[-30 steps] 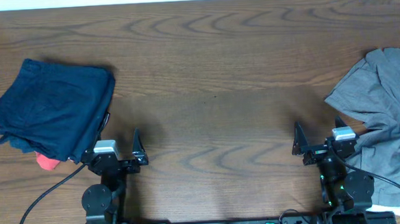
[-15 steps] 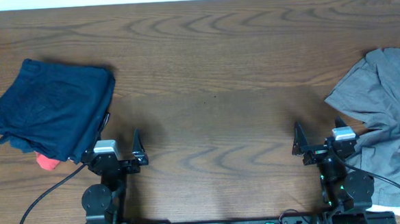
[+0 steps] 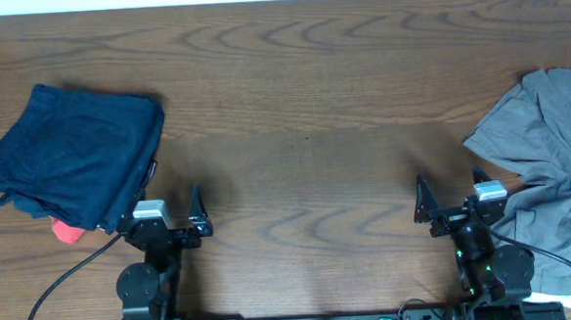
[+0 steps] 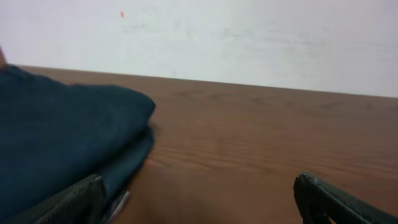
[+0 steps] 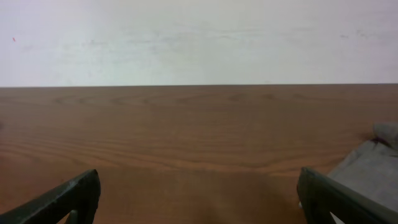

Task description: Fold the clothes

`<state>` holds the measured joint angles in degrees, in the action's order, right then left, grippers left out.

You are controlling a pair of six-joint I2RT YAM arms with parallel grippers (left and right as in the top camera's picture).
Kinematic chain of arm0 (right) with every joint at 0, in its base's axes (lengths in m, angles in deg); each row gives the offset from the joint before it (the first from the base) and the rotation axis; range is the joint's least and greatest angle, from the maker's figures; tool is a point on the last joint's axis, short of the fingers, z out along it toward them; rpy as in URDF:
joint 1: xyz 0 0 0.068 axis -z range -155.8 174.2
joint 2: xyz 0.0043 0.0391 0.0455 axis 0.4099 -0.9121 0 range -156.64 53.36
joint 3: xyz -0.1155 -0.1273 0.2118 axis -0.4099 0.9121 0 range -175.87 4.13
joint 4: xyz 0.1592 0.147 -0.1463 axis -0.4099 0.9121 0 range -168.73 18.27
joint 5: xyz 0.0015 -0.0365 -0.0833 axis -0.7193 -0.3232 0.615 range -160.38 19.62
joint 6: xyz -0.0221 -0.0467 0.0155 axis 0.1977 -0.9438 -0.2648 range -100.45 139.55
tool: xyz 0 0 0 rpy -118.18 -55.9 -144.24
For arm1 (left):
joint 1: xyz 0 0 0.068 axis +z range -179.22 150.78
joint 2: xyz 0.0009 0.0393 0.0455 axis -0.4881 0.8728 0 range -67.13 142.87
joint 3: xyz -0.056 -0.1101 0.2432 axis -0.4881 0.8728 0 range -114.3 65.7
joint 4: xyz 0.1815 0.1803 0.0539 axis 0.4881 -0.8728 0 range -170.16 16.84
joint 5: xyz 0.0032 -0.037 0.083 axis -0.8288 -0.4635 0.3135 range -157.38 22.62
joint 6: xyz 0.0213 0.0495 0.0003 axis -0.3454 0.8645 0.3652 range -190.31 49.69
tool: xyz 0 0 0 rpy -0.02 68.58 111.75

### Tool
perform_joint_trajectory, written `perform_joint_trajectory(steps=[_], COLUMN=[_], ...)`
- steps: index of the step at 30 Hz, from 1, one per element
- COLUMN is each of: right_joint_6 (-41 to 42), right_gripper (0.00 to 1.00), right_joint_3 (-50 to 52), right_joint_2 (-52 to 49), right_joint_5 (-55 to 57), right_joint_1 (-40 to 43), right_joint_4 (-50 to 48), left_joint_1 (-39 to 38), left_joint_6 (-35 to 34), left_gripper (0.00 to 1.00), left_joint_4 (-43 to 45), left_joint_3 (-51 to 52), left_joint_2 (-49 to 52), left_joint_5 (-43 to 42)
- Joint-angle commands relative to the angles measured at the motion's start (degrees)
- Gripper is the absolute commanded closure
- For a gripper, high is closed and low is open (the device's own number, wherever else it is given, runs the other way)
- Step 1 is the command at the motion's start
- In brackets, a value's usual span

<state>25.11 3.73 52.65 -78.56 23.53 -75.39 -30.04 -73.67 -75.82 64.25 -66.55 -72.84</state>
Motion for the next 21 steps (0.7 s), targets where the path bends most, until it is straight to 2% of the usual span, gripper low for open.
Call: perform_joint_trajectory(steps=[1, 5, 11, 21], right_joint_6=[2.1, 2.1, 2.1, -3.7], right_gripper=[0.01, 0.01, 0.01, 0.01], right_joint_3=[-1.0, -4.2, -14.4, -37.5], right_joint_2=[-0.6, -4.1, -17.7, -54.3], right_joint_5=[-0.6, 1.7, 7.6, 9.0], right_joint_1=[-0.5, -0.4, -0.4, 1.4], right_joint_4=[0.5, 3.3, 10.7, 27.1], left_joint_1=[-0.1, -0.1, -0.1, -0.1], left_joint_6=[-3.9, -4.1, -4.5, -4.4], left_gripper=[0.02, 0.02, 0.02, 0.02], left_joint_4=[-6.4, -13.2, -21.5, -38.8], left_joint_3=[-1.6, -6.3, -17.6, -37.6], left_joint_2=[0.1, 3.0, 13.7, 39.5], left_joint_5=[-4.6, -4.6, -4.6, -4.6])
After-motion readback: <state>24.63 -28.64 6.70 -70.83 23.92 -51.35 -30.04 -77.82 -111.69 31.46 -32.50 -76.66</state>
